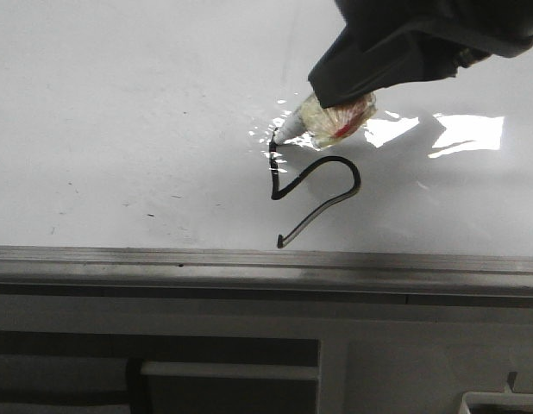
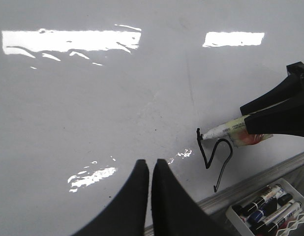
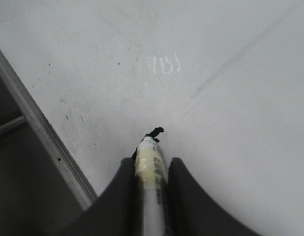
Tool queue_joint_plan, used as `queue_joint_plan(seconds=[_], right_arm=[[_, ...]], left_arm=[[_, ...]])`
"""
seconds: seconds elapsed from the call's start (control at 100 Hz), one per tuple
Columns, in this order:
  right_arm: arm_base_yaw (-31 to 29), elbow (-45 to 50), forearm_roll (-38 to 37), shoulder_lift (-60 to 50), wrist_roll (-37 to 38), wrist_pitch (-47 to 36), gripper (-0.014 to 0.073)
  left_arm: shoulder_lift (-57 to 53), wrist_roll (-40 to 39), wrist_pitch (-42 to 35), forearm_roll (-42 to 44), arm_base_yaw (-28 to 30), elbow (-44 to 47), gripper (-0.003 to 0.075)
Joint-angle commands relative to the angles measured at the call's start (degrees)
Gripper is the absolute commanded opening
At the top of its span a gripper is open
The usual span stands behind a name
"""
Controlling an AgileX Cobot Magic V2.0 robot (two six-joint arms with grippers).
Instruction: Write number 5 on whiteboard
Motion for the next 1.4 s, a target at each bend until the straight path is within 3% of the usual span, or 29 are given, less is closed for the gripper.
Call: queue_joint_plan(seconds=[0.0,0.33,0.77,1.18,1.39], right_arm=[[-0.35,-1.54,-1.49,-0.46,-0.43,-0.57,-0.0042],[-0.78,-1.54,-1.49,-0.46,-0.43,-0.14,-0.0042],[-6.14,-0.68,-1.49,-3.87,-0.33,3.17,-0.0042],[-6.04,-0.6,-1.49,-5.38,-0.33,0.12,-0.0042],[-2.37,-2.31,-1.8,-11.15,-0.33,0.33,-0.0042]], left_arm=[[0.09,-0.38,-3.11,-0.74,0.17,-1.67,-0.002],[0.09,-0.38,-2.92,-0.74,0.17,-1.67,-0.002],[0.09,-0.28,-2.92,-0.74,0.17,-1.67,-0.002],[0.09,-0.28,-2.92,-0.74,0.17,-1.67,-0.002],[0.09,-0.13,-2.6,-0.74,0.17,-1.67,-0.0019]])
